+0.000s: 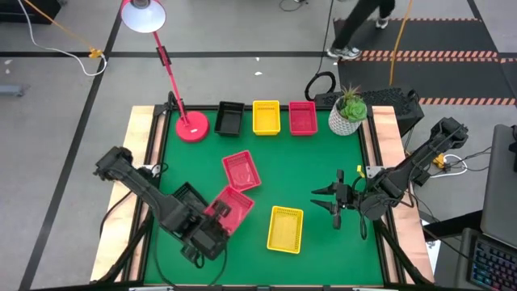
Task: Stack baskets by color
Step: Stack the bottom red bin on the top red bin
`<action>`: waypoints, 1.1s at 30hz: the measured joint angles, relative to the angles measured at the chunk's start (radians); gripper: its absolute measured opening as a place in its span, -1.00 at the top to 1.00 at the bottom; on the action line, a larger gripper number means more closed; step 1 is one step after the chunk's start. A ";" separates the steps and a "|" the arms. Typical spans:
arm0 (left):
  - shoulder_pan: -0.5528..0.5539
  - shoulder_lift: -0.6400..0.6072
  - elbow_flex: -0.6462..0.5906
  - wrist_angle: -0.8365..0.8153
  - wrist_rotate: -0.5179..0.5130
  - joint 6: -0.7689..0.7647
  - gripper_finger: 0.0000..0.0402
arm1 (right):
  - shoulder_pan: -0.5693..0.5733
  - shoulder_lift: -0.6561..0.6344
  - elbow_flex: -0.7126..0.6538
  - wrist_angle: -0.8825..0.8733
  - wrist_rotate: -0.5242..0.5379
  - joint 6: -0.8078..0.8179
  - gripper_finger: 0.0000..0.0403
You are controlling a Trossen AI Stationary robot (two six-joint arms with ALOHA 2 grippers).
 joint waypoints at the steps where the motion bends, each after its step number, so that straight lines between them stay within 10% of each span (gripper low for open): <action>1: 0.000 -0.020 0.001 -0.016 -0.012 -0.001 0.91 | 0.000 0.000 0.000 0.000 0.000 0.000 0.42; 19: 0.032 -0.246 0.001 -0.241 -0.133 -0.166 0.93 | 0.000 0.000 0.000 0.039 0.000 0.002 0.42; 33: 0.073 -0.246 0.001 -0.208 -0.162 0.038 0.96 | -0.039 0.001 0.000 0.165 0.000 -0.077 0.42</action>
